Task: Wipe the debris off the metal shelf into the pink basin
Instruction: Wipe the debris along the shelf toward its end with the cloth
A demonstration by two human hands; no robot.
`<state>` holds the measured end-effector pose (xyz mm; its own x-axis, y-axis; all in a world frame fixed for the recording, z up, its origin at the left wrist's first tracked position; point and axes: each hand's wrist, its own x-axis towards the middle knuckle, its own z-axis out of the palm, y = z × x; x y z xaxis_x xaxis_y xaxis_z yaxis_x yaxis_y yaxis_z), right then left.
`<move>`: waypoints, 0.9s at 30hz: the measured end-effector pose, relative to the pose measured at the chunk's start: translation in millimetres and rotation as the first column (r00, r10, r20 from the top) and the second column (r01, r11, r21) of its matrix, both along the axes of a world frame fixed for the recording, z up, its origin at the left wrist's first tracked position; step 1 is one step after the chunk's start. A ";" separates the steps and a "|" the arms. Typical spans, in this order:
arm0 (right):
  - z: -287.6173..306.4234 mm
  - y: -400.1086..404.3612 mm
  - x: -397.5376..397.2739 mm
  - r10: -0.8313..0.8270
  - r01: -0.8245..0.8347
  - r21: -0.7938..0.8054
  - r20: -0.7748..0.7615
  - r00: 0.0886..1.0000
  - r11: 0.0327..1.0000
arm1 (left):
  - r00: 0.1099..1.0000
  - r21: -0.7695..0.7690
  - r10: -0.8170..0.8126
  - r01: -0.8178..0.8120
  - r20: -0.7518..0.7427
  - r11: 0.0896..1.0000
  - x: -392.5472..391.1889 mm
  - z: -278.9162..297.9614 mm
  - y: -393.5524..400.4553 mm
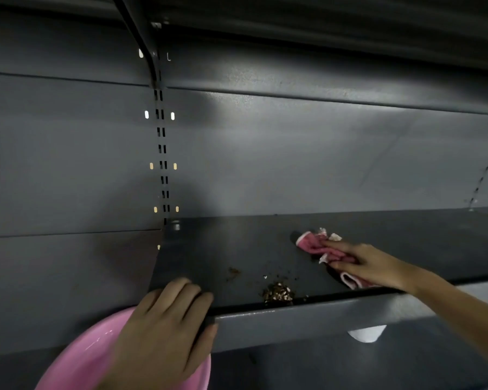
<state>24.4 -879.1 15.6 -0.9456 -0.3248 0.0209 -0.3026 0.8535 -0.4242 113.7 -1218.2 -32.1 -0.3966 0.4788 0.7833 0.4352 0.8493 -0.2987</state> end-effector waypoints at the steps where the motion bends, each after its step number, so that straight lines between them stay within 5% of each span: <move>1: -0.2 -10.8 4.6 0.015 -0.015 -0.009 -0.045 0.999 1.000 | 1.000 -0.005 -0.012 0.012 -0.007 1.000 0.0 -0.2 0.0; 12: 4.3 -108.3 44.4 0.120 -0.124 -0.112 -0.044 0.992 0.986 | 0.983 -0.007 -0.183 0.183 0.033 0.983 1.5 -0.1 -18.7; 17: 12.3 -89.4 30.9 -0.111 0.062 -0.220 -0.220 0.969 0.974 | 0.975 0.056 -0.215 0.212 0.057 0.976 2.9 -1.4 -34.2; 23: 3.2 -33.3 -1.2 -0.448 0.448 -0.026 -0.108 0.888 0.894 | 0.976 0.113 -0.209 0.202 0.053 0.973 2.7 -6.3 -29.0; 27: -0.3 -73.6 -20.0 -0.234 0.245 0.047 -0.163 0.958 0.968 | 0.979 0.105 -0.192 0.185 0.062 0.977 2.0 -6.9 -27.1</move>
